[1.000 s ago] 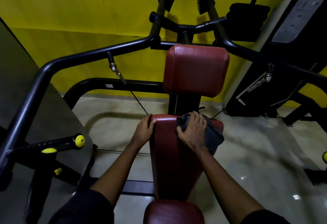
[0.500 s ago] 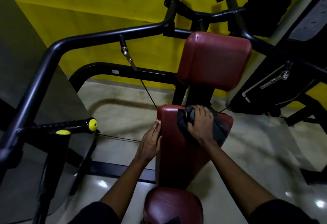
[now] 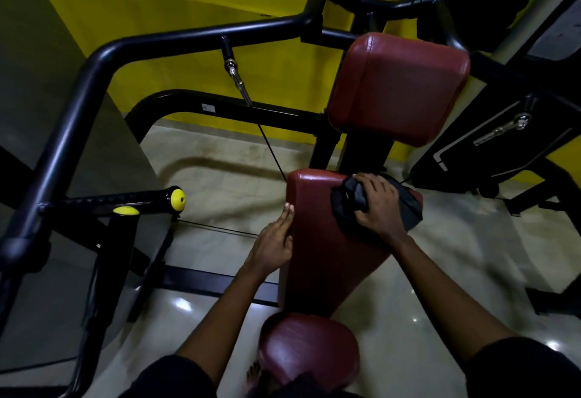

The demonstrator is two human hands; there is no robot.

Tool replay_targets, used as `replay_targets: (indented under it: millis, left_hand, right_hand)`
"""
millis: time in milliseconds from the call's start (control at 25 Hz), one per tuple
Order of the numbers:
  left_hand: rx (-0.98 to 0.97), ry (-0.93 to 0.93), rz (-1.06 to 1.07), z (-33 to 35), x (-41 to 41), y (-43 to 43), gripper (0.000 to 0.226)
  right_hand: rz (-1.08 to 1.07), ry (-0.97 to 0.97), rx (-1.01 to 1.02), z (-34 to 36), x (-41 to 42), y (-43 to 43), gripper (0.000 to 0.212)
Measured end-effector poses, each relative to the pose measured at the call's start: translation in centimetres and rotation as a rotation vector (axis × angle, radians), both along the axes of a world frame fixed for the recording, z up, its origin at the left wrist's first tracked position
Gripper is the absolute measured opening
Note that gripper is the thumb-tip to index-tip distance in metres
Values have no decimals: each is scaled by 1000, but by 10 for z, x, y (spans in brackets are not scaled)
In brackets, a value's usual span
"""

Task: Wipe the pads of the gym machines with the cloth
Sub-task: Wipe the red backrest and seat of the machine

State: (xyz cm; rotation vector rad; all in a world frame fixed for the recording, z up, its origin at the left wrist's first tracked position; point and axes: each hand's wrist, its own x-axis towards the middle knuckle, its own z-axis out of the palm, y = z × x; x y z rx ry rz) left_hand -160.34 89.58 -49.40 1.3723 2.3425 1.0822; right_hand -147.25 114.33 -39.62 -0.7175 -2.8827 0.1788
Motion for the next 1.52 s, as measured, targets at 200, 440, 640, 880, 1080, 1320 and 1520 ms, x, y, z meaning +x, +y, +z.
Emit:
replay_targets:
  millis: [200,440,640,880,1080,1320,1520]
  left_hand:
    - [39,-141,56,-13,12,3,76]
    - [41,-209,90,-36,18,-8,75]
    - [39,-248,82,-42,21,-5,80]
    - [31,-201,172,-61,47,3,86]
    - [15,-152,281,-77,73,12,88]
    - [-57,-78,302,-102,113,9,89]
    - [-133,-34,241,-135,134,11,86]
  right_hand:
    - [29,-61,67,4,-48,-37,77]
    - [208,69,-11,5,-63,-38,74]
    - [62,243,-81,-5,-18,-20,60]
    - [153,240,-22,-2,-70,-40,58]
    - [408,70,210,-3,-74,-34,75]
    - [589,-79,422,-9,-67,-22,91]
    - [507,35,382,-17,-83,-52,73]
